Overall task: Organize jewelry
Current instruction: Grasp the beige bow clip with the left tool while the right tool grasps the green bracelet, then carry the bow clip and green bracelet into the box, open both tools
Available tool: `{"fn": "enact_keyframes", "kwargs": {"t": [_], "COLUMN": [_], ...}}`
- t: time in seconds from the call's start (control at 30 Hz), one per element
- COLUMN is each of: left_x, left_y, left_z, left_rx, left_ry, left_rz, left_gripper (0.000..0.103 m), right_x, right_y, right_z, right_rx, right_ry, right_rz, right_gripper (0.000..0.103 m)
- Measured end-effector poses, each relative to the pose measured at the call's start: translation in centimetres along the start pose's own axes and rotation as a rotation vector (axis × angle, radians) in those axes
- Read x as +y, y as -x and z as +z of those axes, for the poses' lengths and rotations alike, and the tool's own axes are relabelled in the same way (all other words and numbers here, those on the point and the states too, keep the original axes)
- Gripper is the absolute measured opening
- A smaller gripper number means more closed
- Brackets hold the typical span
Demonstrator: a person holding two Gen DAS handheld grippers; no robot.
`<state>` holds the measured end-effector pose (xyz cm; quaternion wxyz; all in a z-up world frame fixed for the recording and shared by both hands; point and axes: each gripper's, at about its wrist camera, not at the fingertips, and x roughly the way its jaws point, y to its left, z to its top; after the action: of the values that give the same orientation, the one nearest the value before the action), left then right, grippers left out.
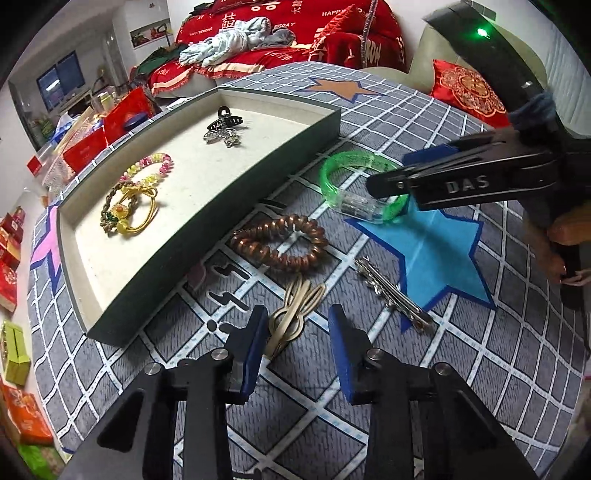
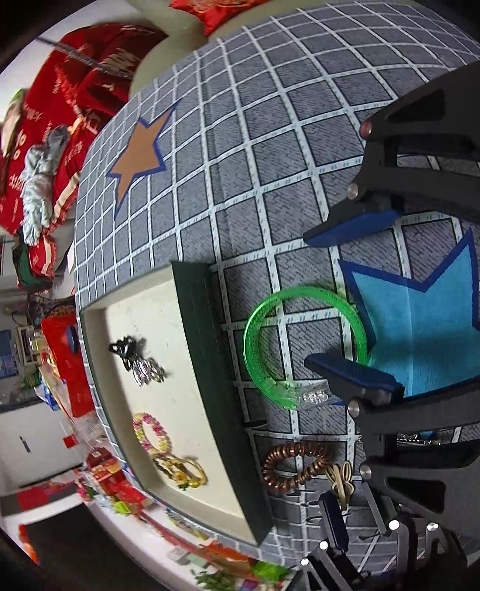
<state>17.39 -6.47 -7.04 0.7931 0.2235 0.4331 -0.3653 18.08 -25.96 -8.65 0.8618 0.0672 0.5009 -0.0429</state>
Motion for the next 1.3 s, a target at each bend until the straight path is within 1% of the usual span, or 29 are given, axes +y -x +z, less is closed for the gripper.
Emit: {"fn": "enact_keyframes", "kwargs": {"t": [0.03, 0.07, 0.1, 0.13, 0.17, 0.2, 0.23, 0.27, 0.3, 0.33, 0.37, 0.4, 0.5, 0.57, 0.8, 1.07, 1.3], "left_x": [-0.2, -0.3, -0.4, -0.5, -0.6, -0.6, -0.5, -0.5, -0.4, -0.4, -0.3, -0.2, 0.1, 0.1, 0.4, 1.3, 3.4], "left_y": [0.0, 0.0, 0.1, 0.2, 0.3, 0.2, 0.3, 0.4, 0.5, 0.6, 0.7, 0.9, 1.3, 1.2, 2.0, 4.1, 5.8], "left_z": [-0.1, -0.1, -0.1, -0.2, -0.3, -0.4, -0.4, -0.6, -0.7, -0.8, -0.9, -1.0, -1.3, -1.4, -1.8, -1.0, 0.5], "left_rx": [0.001, 0.002, 0.002, 0.0, -0.003, -0.006, -0.009, -0.013, -0.017, -0.021, -0.025, -0.035, -0.042, -0.047, -0.074, -0.133, -0.199], "left_ry": [-0.003, 0.001, 0.007, 0.014, 0.023, 0.032, 0.044, 0.057, 0.072, 0.087, 0.099, 0.114, 0.16, 0.172, 0.236, 0.299, 0.359], "left_rz": [-0.001, -0.007, 0.001, 0.011, 0.016, 0.017, 0.018, 0.018, 0.019, 0.021, 0.021, 0.02, 0.024, 0.034, 0.025, 0.03, 0.067], "left_gripper": [0.039, 0.035, 0.035, 0.035, 0.035, 0.035, 0.035, 0.035, 0.035, 0.035, 0.031, 0.022, 0.022, 0.022, 0.022, 0.022, 0.022], "right_x": [0.3, 0.5, 0.7, 0.9, 1.0, 1.1, 1.2, 1.2, 1.2, 1.2, 1.1, 1.1, 0.7, 0.7, 0.5, 0.9, 2.0], "right_y": [0.0, 0.0, 0.0, 0.0, 0.0, 0.1, 0.1, 0.2, 0.2, 0.3, 0.3, 0.3, 0.6, 0.9, 2.5, 4.6, 5.7], "right_z": [0.0, 0.0, 0.0, -0.1, -0.1, -0.1, -0.2, -0.2, -0.2, -0.3, -0.3, -0.3, -0.5, -0.5, -0.4, 0.1, 1.7], "right_rx": [0.0, 0.0, -0.001, -0.001, -0.002, -0.004, -0.004, -0.004, -0.004, -0.006, -0.008, -0.011, -0.02, -0.027, -0.062, -0.094, -0.124], "right_ry": [0.014, 0.025, 0.036, 0.045, 0.049, 0.053, 0.054, 0.057, 0.058, 0.058, 0.055, 0.051, 0.037, 0.036, 0.034, 0.038, 0.06], "right_rz": [-0.008, -0.017, -0.025, -0.03, -0.031, -0.031, -0.032, -0.03, -0.03, -0.03, -0.029, -0.029, -0.024, -0.024, -0.006, 0.036, 0.064], "right_gripper": [0.055, 0.051, 0.048, 0.044, 0.036, 0.032, 0.024, 0.019, 0.017, 0.012, 0.009, 0.008, 0.008, 0.008, 0.008, 0.008, 0.008]}}
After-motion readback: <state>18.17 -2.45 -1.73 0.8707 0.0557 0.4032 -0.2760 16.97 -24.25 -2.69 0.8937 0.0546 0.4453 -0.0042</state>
